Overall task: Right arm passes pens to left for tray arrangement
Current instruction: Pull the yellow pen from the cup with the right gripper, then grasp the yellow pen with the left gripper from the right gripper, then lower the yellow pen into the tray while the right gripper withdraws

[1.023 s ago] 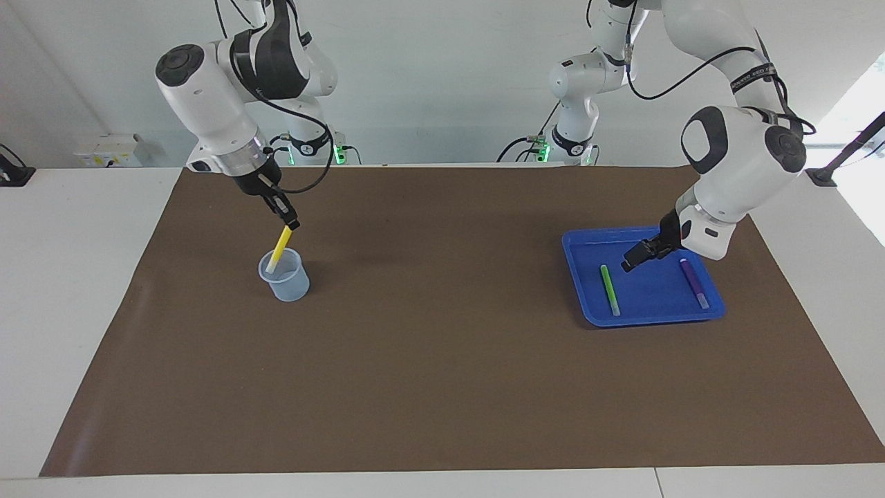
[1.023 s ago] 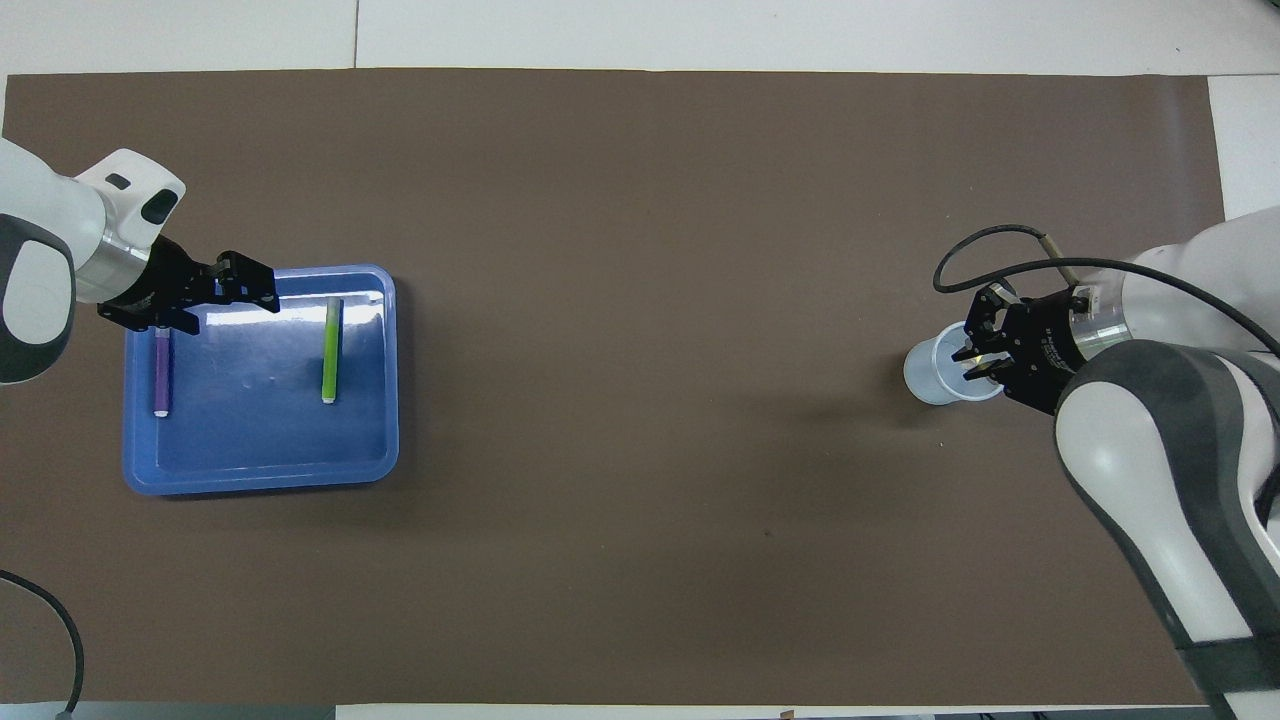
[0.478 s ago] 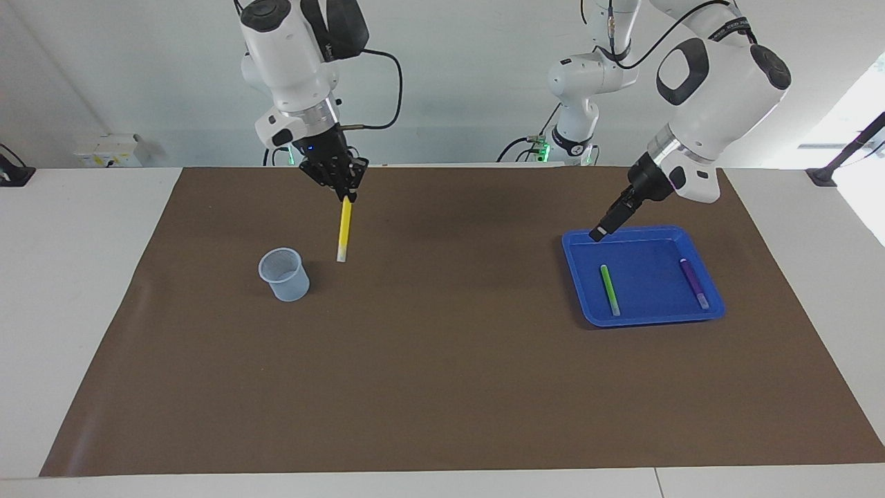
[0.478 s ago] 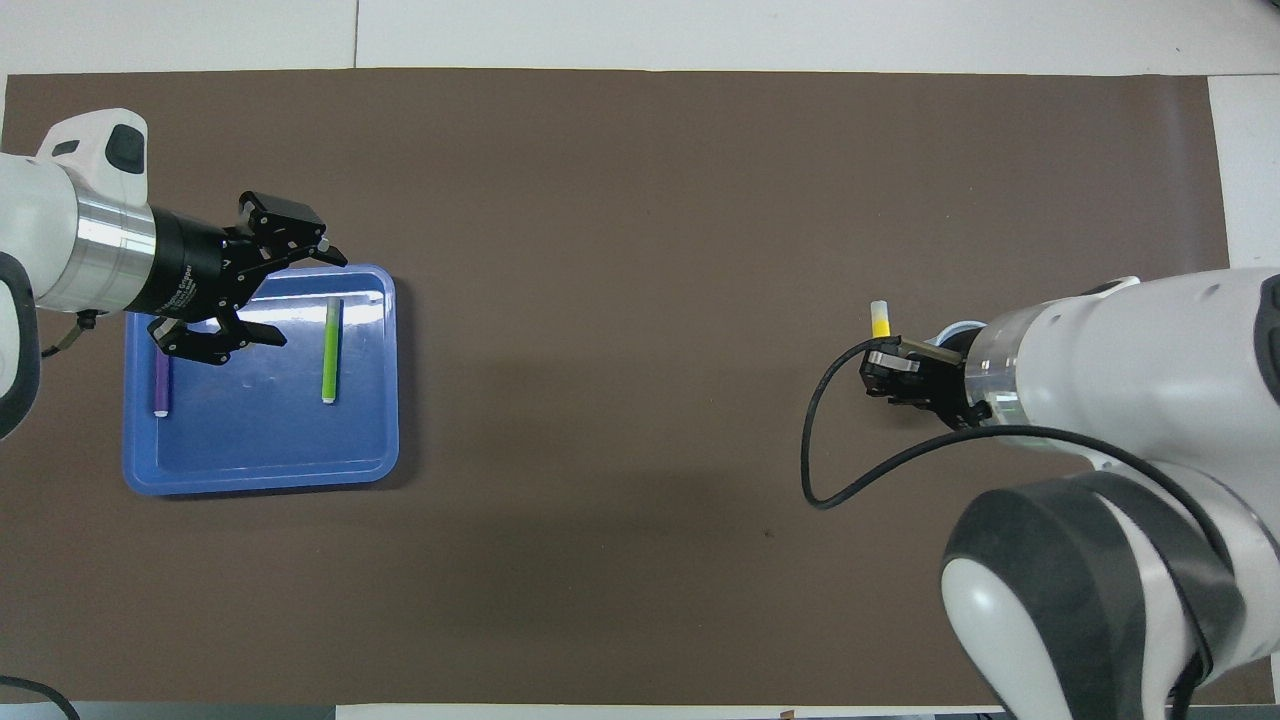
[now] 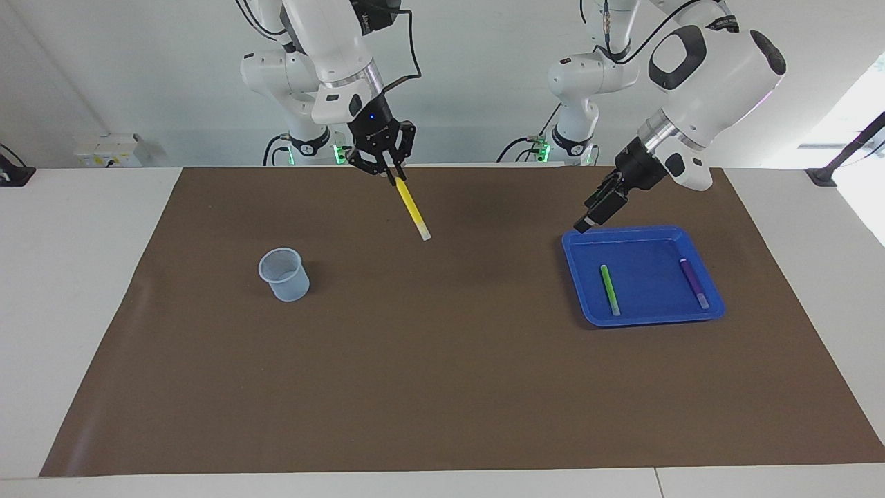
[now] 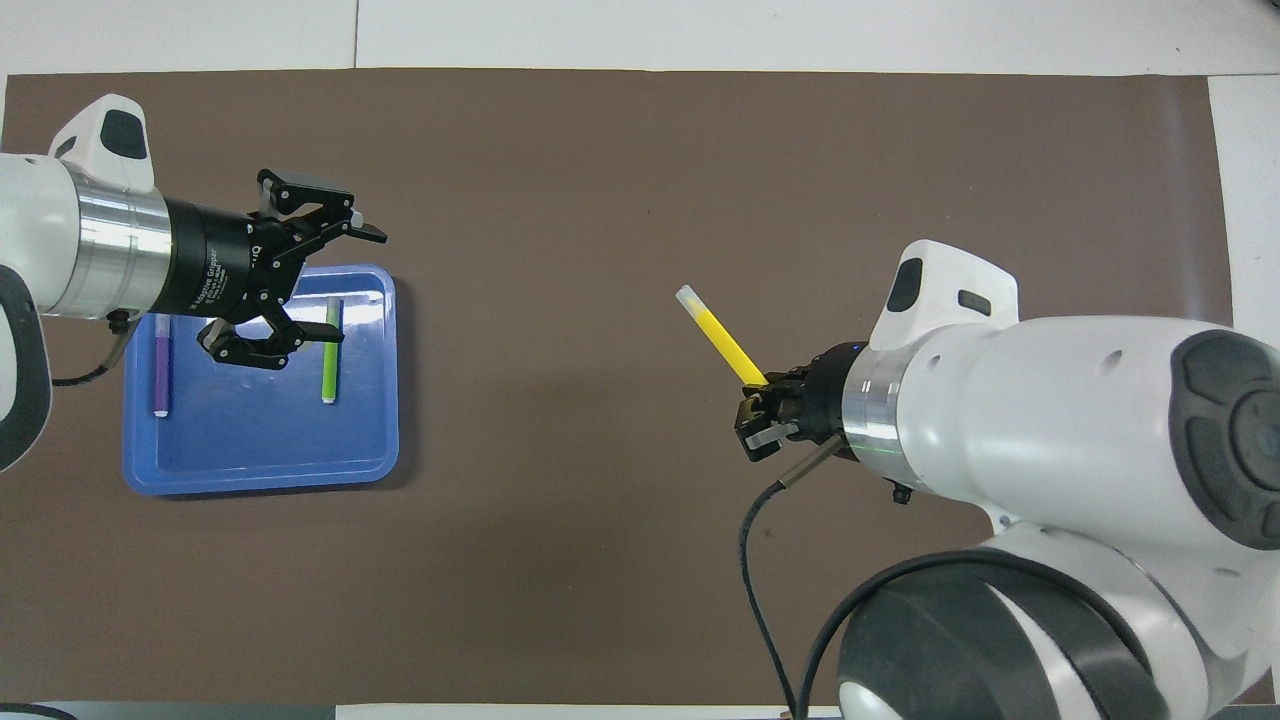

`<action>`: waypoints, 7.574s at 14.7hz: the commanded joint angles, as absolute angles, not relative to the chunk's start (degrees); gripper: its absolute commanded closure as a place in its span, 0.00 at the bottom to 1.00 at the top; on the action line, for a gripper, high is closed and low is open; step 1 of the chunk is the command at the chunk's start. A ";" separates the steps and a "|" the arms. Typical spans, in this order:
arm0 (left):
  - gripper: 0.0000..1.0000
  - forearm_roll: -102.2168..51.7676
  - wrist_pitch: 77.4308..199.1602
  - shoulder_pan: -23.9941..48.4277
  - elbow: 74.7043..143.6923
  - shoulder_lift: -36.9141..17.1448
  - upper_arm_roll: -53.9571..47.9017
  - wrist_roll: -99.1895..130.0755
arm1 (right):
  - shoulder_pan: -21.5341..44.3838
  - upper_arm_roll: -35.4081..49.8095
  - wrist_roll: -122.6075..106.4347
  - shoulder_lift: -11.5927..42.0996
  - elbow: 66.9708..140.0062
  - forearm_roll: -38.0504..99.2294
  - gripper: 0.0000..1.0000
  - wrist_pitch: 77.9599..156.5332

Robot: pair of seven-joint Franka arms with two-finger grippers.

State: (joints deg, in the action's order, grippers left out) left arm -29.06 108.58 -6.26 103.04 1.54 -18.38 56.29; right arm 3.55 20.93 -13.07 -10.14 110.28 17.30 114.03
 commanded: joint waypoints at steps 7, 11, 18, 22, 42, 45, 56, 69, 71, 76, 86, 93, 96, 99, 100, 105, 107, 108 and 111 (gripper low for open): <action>0.00 -35.77 110.22 -5.71 103.54 3.77 -21.35 65.71 | 7.11 21.18 -48.49 -6.51 103.63 22.49 1.00 109.60; 0.00 -26.24 109.95 -0.11 103.10 7.02 -22.41 86.76 | 9.40 21.18 -53.87 0.24 96.36 23.03 1.00 107.41; 0.00 -9.68 104.76 10.80 103.88 11.95 -23.11 121.60 | 10.99 21.62 -59.06 3.08 92.99 23.29 1.00 107.05; 0.00 -9.05 104.85 12.04 106.51 13.97 -23.20 128.66 | 11.25 22.76 -59.77 6.76 89.39 23.12 1.00 106.88; 0.02 -9.14 130.78 10.20 121.11 18.20 -22.85 129.12 | 11.43 22.76 -59.41 6.86 89.30 23.29 1.00 106.96; 0.05 -9.14 131.13 9.67 121.11 17.40 -22.85 128.76 | 11.51 22.68 -59.33 6.86 89.30 23.38 1.00 107.14; 1.00 -9.14 131.48 9.58 120.94 17.31 -22.85 128.76 | 11.51 22.76 -59.06 6.85 89.30 23.38 1.00 107.14; 1.00 -9.14 131.22 8.18 120.32 16.70 -22.76 128.94 | 11.51 22.50 -58.71 6.33 89.30 22.50 0.00 107.05; 1.00 -9.14 131.31 7.82 120.32 16.70 -22.76 128.94 | 11.51 22.06 -58.28 6.07 89.30 22.41 0.00 106.88; 1.00 -9.05 130.87 4.06 120.50 16.44 -22.76 120.71 | 11.51 16.71 -57.74 4.57 89.73 19.96 0.00 106.52; 1.00 -13.18 126.13 -13.34 122.34 11.34 -22.68 61.14 | 10.55 6.51 -41.51 2.64 90.53 7.39 0.00 106.79; 1.00 -13.80 125.51 -20.03 124.37 4.15 -22.32 20.01 | 2.03 5.63 -24.73 1.23 94.74 5.20 0.00 108.28; 1.00 -11.88 127.61 -21.09 124.19 -0.34 -22.24 7.16 | 1.93 3.88 -10.69 1.14 95.01 2.47 0.00 107.85; 1.00 -6.96 131.65 -22.23 124.10 -4.47 -22.24 1.07 | 2.11 1.33 1.55 1.23 94.66 1.93 0.00 106.18; 1.00 -5.55 132.44 -22.24 124.10 -5.27 -22.24 0.10 | 2.11 0.80 3.50 1.23 94.40 1.93 0.00 104.78; 1.00 -4.39 136.58 -23.46 124.54 -7.99 -22.15 -1.93 | 2.20 -0.53 12.46 1.76 91.41 -0.52 0.00 96.34; 1.00 -3.26 137.89 -23.82 125.15 -8.35 -22.15 -3.25 | 2.20 -0.70 13.36 1.41 91.23 -0.97 0.00 93.01; 1.00 -2.99 138.68 -24.69 125.42 -8.96 -22.15 -3.34 | 2.20 -0.62 14.49 0.62 91.67 -0.97 0.00 91.51; 1.00 -2.99 139.31 -24.87 126.74 -8.70 -22.15 -3.34 | 2.11 -0.88 16.26 -1.05 93.08 -0.62 0.00 91.58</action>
